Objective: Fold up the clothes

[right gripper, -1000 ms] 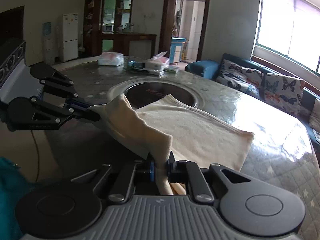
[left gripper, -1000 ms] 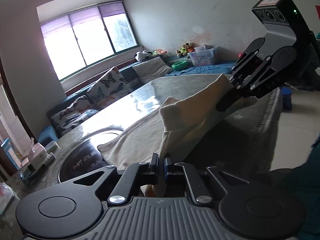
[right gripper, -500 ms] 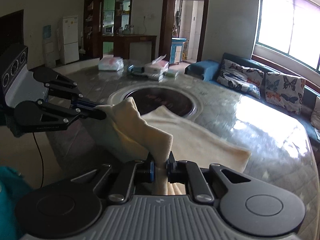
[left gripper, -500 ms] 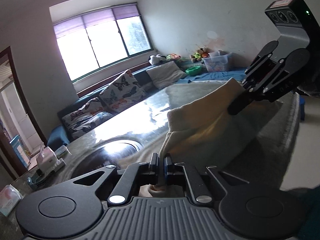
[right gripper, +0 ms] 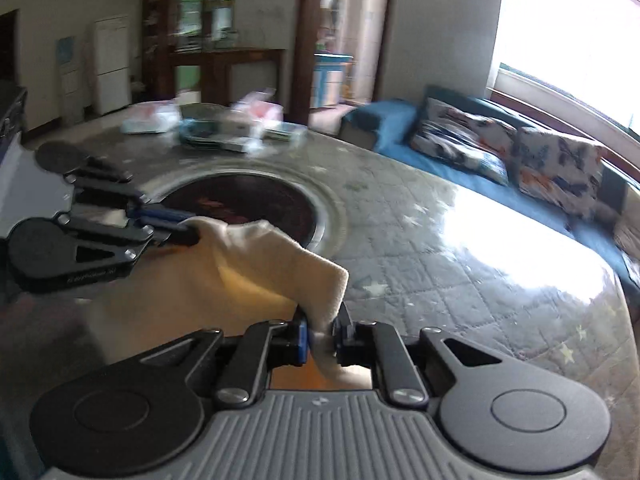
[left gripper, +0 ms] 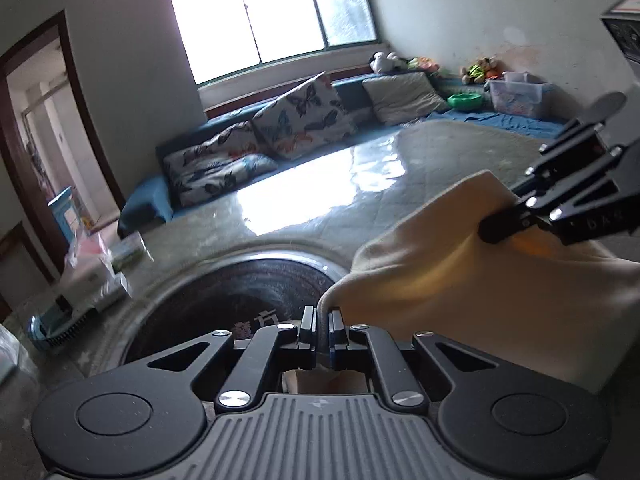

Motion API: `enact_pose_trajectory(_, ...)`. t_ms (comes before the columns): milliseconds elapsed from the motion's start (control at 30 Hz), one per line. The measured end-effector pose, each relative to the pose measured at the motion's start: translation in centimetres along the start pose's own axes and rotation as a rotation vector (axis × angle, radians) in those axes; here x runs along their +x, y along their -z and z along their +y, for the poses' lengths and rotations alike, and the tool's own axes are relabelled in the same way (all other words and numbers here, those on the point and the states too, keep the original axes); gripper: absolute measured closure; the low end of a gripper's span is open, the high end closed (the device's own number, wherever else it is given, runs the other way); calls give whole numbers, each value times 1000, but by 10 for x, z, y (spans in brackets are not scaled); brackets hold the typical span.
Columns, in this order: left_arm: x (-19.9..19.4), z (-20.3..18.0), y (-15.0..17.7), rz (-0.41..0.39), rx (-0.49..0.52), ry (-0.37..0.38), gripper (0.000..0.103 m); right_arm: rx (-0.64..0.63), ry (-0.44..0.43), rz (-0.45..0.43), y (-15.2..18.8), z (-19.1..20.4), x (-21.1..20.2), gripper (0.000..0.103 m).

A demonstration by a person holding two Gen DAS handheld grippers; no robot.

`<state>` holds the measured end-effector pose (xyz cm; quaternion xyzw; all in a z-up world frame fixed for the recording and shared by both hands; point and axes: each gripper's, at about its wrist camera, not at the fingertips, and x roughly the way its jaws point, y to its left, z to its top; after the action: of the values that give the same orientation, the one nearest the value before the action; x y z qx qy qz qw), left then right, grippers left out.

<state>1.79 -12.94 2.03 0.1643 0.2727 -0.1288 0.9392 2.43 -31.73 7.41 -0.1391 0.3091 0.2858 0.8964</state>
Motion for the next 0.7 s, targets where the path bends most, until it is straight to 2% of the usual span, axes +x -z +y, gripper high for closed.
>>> enact_pose_trajectory(33,7,0,1,10,-6,-2,97,28,8,2,3,-3,10,88)
enact_pose_trajectory(67,10,0,1,14,-7,-8,97,54,21,-7,6,-5,16,75)
enact_pose_trajectory(100,14,0,2,18,-9,-12,97,71,35,-14,10,-7,20,72)
enact_pose_trajectory(233,16,1,0,22,-25,-13,93,169,86,-38,22,-21,15,64)
enact_pose_trajectory(333,18,0,-2,27,-29,-11,93,172,121,-72,30,-22,-5,64)
enact_pose_trajectory(433,20,1,-7,30,-38,-16,92,178,78,-70,36,-17,-22,67)
enact_pose_trajectory(500,22,4,-9,35,-48,-36,88,216,38,-40,39,-18,-20,72)
enact_pose_trajectory(600,23,14,-12,42,-83,-78,88,233,66,-6,46,-25,-10,76)
enact_pose_trajectory(633,22,19,-13,46,-99,-87,88,282,78,17,51,-34,-3,80)
enact_pose_trajectory(700,9,27,-12,33,-134,-82,88,325,92,7,53,-43,-3,84)
